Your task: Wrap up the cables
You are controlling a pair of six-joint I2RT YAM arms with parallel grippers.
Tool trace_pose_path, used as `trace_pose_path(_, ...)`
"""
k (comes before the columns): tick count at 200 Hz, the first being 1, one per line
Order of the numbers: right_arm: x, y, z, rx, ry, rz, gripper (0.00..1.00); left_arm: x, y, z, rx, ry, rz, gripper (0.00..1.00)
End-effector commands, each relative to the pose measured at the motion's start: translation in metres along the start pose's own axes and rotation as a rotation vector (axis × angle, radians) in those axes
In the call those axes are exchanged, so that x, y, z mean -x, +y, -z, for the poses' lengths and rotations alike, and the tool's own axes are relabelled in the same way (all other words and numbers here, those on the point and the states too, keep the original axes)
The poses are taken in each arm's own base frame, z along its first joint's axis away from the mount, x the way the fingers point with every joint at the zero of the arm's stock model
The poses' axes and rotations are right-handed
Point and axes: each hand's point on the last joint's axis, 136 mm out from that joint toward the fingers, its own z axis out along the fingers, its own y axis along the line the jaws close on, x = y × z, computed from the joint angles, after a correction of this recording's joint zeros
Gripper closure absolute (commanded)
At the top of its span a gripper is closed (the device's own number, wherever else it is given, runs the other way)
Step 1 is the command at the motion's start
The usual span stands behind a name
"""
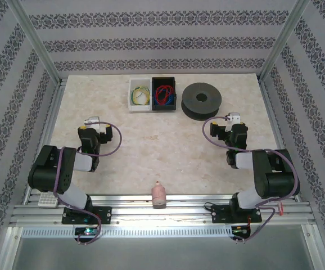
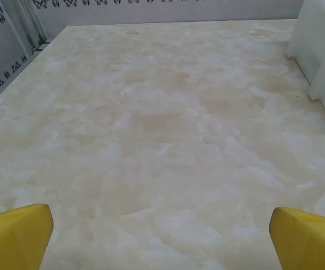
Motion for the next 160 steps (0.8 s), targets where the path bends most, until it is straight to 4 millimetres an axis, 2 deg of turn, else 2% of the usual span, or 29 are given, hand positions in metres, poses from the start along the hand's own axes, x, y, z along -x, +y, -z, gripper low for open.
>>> trace_pose_path(1,0.0153,0.0014,-0.0006,0.011,-0.048,0.000,0.02,0.0107,0.0021,-0.0030,0.001,-0.031,0.003,0.01)
trace_pose_path(160,0.0150,0.0008,-0.0014,0.016,-0.043,-0.010,0.02,0.0101,0.0019,-0.0044,-0.014,-0.022,0.012,0.01)
